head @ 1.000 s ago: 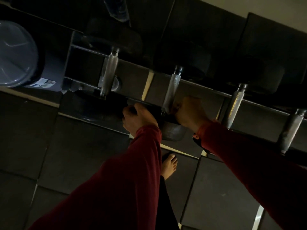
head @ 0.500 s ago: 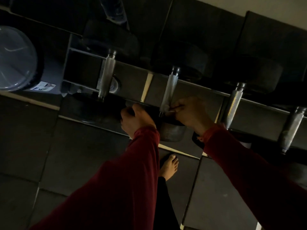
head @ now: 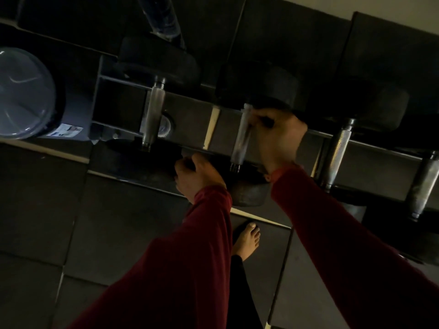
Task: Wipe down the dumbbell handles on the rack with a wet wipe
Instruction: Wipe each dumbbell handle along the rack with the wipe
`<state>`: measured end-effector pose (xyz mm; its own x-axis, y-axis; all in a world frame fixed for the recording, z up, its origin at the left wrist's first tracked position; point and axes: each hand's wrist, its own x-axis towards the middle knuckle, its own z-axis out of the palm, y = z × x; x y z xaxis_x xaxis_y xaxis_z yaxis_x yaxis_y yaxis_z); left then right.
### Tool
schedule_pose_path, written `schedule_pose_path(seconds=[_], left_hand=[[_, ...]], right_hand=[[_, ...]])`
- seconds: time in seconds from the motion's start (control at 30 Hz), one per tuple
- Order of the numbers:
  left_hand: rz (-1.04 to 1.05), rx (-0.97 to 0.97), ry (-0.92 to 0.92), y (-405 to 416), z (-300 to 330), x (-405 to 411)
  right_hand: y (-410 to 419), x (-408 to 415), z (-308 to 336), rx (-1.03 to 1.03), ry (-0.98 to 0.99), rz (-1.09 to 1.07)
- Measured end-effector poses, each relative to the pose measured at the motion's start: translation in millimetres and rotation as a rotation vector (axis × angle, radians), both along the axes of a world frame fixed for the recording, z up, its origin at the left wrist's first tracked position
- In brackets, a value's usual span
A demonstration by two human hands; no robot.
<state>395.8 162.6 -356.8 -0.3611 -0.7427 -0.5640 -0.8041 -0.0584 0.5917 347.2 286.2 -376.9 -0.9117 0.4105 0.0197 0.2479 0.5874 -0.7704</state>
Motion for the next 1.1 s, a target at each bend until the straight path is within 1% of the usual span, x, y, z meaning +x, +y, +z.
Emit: schedule_pose_path(seconds=[0.03,0.07,0.1,0.13,0.17,0.23,0.33,0.37,0.43,0.47,0.5,0.57,0.6,0.67,0.7,0.73,0.77,0.83,0.87,0.9,0.93,0.97,1.03,1.07,1.1], left_hand=[[0.025,-0.015,0.063,-6.6,1.6,-19.9],[0.051,0.004,0.034,0.7,-1.4,0.3],[0.050,0.021,0.098,-1.7,-11.0,-6.1],[0.068,0.018,0.079,-1.1,-4.1,-3.0],[0.079,0.013,0.076,0.1,-2.8,0.1],[0.080,0.044,0.072,0.6,-1.9,-1.4],[0.106,0.053,0.077,-0.9,-4.0,-1.8],[0.106,0.051,0.084,-0.9,-4.7,-1.3],[0.110,0.063,0.082,-0.9,-5.3,-1.4],[0.113,0.073,0.097,-1.2,-6.8,-1.3],[0.115,0.082,0.096,-0.7,-7.0,-0.5],[0.108,0.072,0.086,-0.7,-7.6,-0.3],[0.101,0.075,0.091,-1.8,-9.2,0.0],[0.093,0.078,0.091,-1.2,-9.2,-0.3],[0.090,0.078,0.084,-0.3,-7.0,-0.7],[0.087,0.073,0.092,-0.5,-7.7,-1.0],[0.089,0.071,0.089,-0.2,-6.9,-1.2],[0.088,0.070,0.088,-0.5,-7.7,-0.7],[0.083,0.064,0.091,-0.8,-9.3,0.0],[0.078,0.067,0.086,-0.8,-9.2,0.2],[0.076,0.068,0.084,-1.0,-11.0,0.5],[0.076,0.073,0.078,-0.9,-9.5,0.2],[0.069,0.065,0.074,-1.5,-10.3,0.3],[0.065,0.056,0.077,-1.9,-10.9,0.1],[0.065,0.053,0.076,-2.3,-10.3,0.3]], right_hand=[[-3.9,-5.0,-1.2,-0.053,0.007,-0.084],[-9.2,-7.4,-1.4,-0.133,0.002,-0.161],[-14.6,-7.9,0.2,-0.225,-0.005,-0.244],[-18.5,-8.4,0.5,-0.335,-0.020,-0.340],[-21.0,-9.1,1.2,-0.458,-0.046,-0.441],[-19.5,-11.5,-1.6,-0.674,-0.175,-0.590],[-11.0,-18.4,-9.1,-0.902,-0.472,-0.671],[-8.8,-20.3,-10.3,-0.988,-0.532,-0.683],[-5.1,-23.4,-13.7,-1.142,-0.533,-0.735],[-4.6,-23.0,-14.9,-1.157,-0.491,-0.740],[-5.1,-21.8,-15.0,-1.097,-0.445,-0.714],[-8.5,-19.1,-13.1,-0.863,-0.366,-0.647],[-10.5,-18.0,-11.3,-0.780,-0.314,-0.626],[-11.7,-16.4,-9.4,-0.703,-0.265,-0.619],[-11.2,-17.9,-8.6,-0.702,-0.291,-0.641],[-10.4,-20.4,-9.1,-0.736,-0.338,-0.664],[-10.3,-22.5,-7.6,-0.824,-0.387,-0.700],[-9.3,-25.4,-4.6,-1.092,-0.462,-0.772],[-7.5,-26.3,-3.7,-1.160,-0.476,-0.787],[-6.6,-26.5,-2.7,-1.145,-0.482,-0.792],[-7.2,-26.6,-2.3,-1.094,-0.465,-0.802],[-9.1,-26.0,-0.8,-0.975,-0.447,-0.787],[-17.9,-21.8,0.9,-0.567,-0.404,-0.686],[-23.9,-18.0,0.6,-0.388,-0.309,-0.633],[-29.0,-13.3,-0.9,-0.262,-0.189,-0.566]])
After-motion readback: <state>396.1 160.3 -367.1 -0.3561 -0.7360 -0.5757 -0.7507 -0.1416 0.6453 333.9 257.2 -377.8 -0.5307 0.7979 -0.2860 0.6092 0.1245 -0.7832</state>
